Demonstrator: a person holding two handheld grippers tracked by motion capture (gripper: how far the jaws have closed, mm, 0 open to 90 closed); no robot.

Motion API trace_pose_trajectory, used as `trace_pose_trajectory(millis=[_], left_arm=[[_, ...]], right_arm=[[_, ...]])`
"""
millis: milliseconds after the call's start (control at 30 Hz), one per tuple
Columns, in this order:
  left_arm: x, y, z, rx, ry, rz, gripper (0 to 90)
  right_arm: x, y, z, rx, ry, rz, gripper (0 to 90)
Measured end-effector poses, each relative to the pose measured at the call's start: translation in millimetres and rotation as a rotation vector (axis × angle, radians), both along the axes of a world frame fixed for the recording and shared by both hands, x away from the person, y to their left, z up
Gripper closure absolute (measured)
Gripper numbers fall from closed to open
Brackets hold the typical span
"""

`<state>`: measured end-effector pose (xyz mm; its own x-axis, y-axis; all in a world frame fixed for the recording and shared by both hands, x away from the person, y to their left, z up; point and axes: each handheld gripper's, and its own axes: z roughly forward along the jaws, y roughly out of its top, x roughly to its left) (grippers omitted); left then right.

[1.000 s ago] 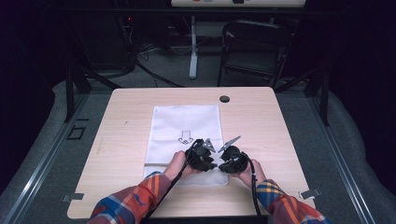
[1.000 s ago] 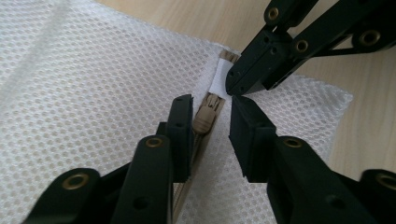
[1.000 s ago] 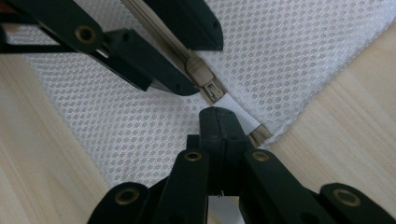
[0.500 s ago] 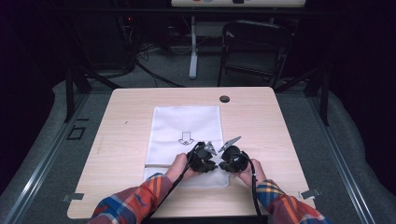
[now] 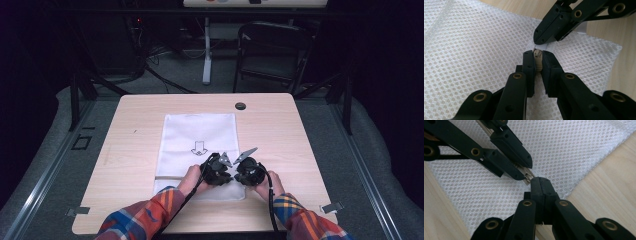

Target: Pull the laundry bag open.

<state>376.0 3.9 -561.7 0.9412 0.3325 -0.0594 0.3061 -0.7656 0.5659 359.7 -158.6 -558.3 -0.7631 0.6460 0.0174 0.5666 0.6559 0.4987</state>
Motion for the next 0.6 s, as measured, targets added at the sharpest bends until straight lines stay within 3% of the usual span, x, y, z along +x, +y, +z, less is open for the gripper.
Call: trace_pose_trajectory(millis=[600], left_arm=[[1.2, 0.9, 0.9, 0.006, 0.0, -0.012, 81.5]], right_arm=[[1.6, -1.2, 0.3, 0.014, 0.026, -0.024, 90.0]])
